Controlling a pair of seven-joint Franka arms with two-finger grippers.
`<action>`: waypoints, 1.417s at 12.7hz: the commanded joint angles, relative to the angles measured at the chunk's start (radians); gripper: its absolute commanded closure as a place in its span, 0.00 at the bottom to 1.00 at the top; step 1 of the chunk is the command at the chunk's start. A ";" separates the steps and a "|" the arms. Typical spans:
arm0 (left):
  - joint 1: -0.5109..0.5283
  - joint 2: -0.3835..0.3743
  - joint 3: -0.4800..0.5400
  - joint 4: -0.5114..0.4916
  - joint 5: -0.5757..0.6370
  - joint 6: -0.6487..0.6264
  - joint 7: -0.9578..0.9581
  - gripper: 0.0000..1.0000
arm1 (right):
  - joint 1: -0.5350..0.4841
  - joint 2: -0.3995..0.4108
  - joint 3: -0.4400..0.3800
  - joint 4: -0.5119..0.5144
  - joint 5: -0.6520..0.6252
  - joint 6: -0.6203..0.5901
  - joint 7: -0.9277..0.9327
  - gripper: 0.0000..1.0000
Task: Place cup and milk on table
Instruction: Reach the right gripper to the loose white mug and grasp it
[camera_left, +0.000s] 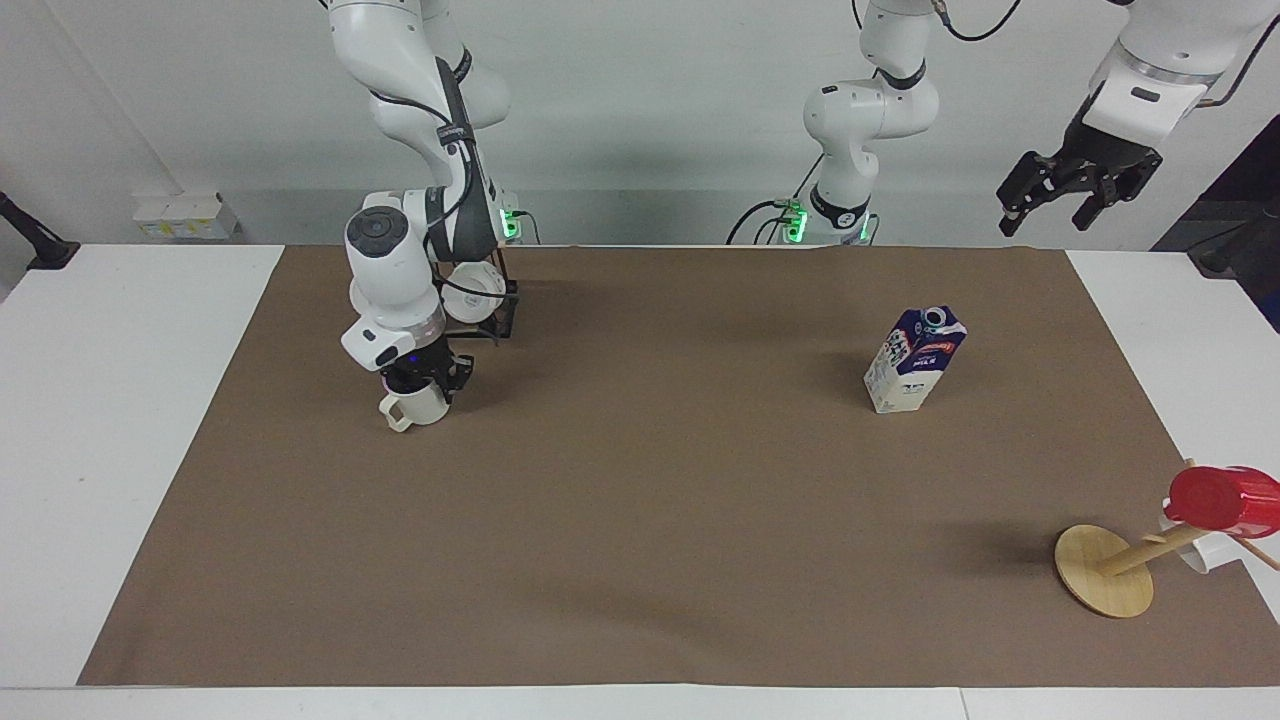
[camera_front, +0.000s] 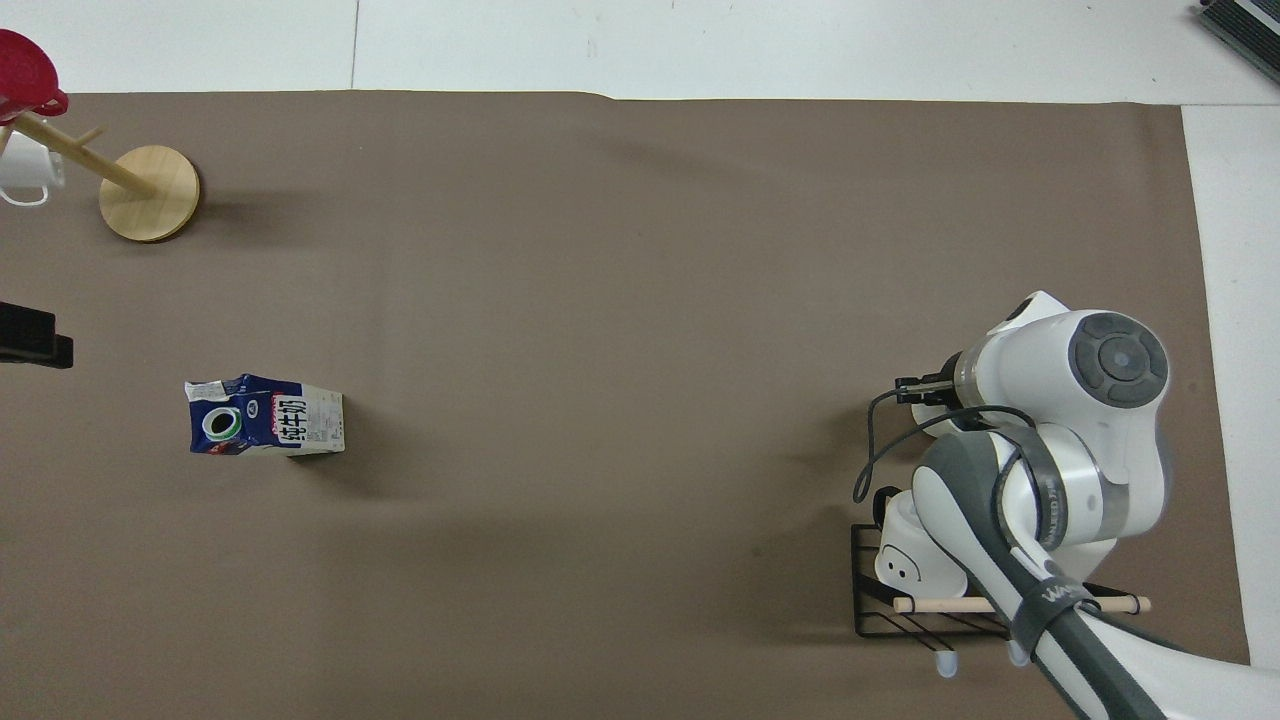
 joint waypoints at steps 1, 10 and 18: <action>0.008 -0.019 0.000 -0.020 -0.001 -0.005 0.001 0.00 | -0.010 0.025 0.002 0.053 0.101 -0.021 0.019 1.00; 0.008 -0.021 -0.001 -0.020 -0.001 -0.013 -0.001 0.00 | 0.005 -0.066 0.005 0.218 0.105 -0.199 0.319 1.00; 0.028 -0.021 -0.001 -0.023 0.002 -0.004 0.001 0.00 | 0.230 0.031 0.005 0.416 0.022 -0.340 0.660 1.00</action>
